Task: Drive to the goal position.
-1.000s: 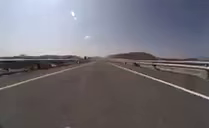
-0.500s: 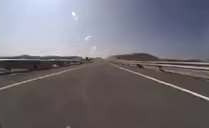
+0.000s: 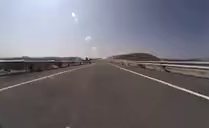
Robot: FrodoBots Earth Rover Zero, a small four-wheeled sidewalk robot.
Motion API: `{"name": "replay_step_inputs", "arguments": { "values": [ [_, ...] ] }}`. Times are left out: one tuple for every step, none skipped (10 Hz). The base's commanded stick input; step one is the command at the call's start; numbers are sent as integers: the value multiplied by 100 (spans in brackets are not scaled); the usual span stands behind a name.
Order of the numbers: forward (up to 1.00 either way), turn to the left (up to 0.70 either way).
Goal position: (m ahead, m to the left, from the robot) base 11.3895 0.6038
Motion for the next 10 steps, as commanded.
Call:
{"name": "replay_step_inputs", "arguments": {
  "values": [
    [100,0],
    [100,0],
    [100,0],
    [100,0],
    [100,0],
    [100,0],
    [100,0],
    [100,0],
    [100,0],
    [100,0]
  ]
}}
